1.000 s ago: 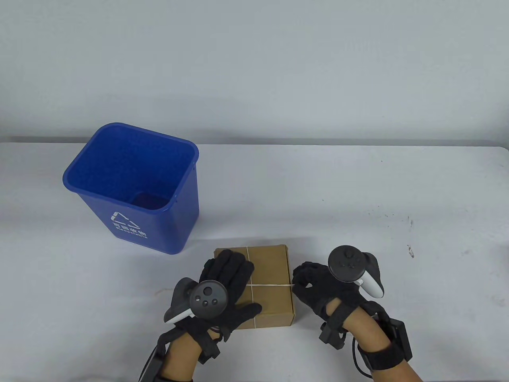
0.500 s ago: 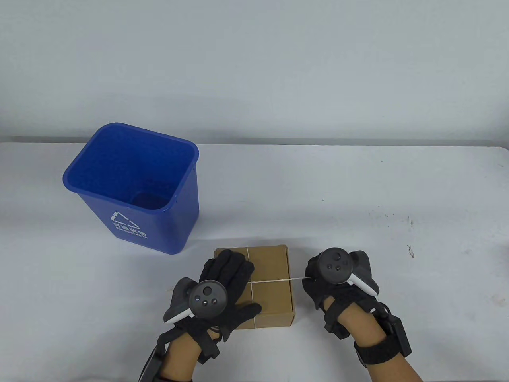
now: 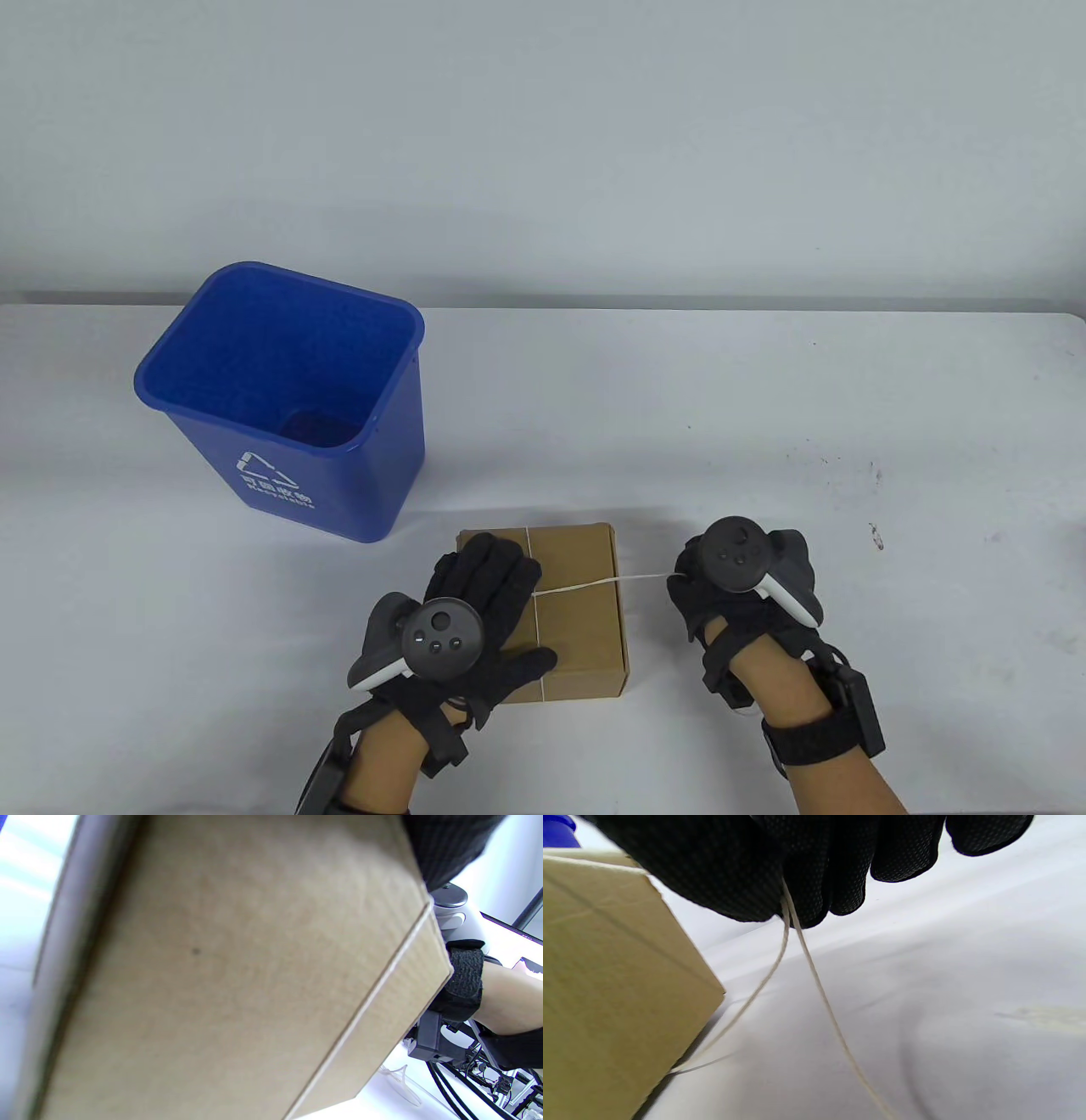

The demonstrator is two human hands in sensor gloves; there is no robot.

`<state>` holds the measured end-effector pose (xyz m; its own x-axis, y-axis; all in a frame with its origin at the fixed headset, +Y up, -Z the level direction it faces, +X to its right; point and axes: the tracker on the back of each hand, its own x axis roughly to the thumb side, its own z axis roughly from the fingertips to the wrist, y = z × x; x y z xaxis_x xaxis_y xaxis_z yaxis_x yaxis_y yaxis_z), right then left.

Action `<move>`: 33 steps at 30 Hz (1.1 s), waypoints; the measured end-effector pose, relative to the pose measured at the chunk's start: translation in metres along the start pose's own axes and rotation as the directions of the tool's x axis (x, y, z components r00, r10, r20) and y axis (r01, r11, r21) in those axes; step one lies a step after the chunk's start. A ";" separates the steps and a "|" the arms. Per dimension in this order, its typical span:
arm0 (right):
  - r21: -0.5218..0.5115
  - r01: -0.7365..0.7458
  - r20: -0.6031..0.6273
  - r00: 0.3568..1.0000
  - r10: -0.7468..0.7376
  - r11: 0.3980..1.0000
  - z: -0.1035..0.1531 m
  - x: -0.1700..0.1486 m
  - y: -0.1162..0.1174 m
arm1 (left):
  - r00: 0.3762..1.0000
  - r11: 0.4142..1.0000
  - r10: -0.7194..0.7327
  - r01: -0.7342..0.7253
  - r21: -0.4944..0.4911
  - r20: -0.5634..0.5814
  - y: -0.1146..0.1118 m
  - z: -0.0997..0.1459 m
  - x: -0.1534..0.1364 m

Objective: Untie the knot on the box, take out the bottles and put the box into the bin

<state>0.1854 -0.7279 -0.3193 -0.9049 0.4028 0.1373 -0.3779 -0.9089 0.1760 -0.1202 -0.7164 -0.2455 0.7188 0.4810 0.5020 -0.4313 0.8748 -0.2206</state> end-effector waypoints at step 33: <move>0.321 0.023 0.132 0.989 -0.069 0.947 0.021 0.014 -0.016 | 1.000 1.000 0.010 -0.010 -0.002 -0.002 0.000 0.002 -0.002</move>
<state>0.1829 -0.7056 -0.2992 -0.8431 0.4750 0.2520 -0.3159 -0.8168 0.4828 -0.1228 -0.7171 -0.2450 0.7154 0.4899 0.4982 -0.4376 0.8700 -0.2270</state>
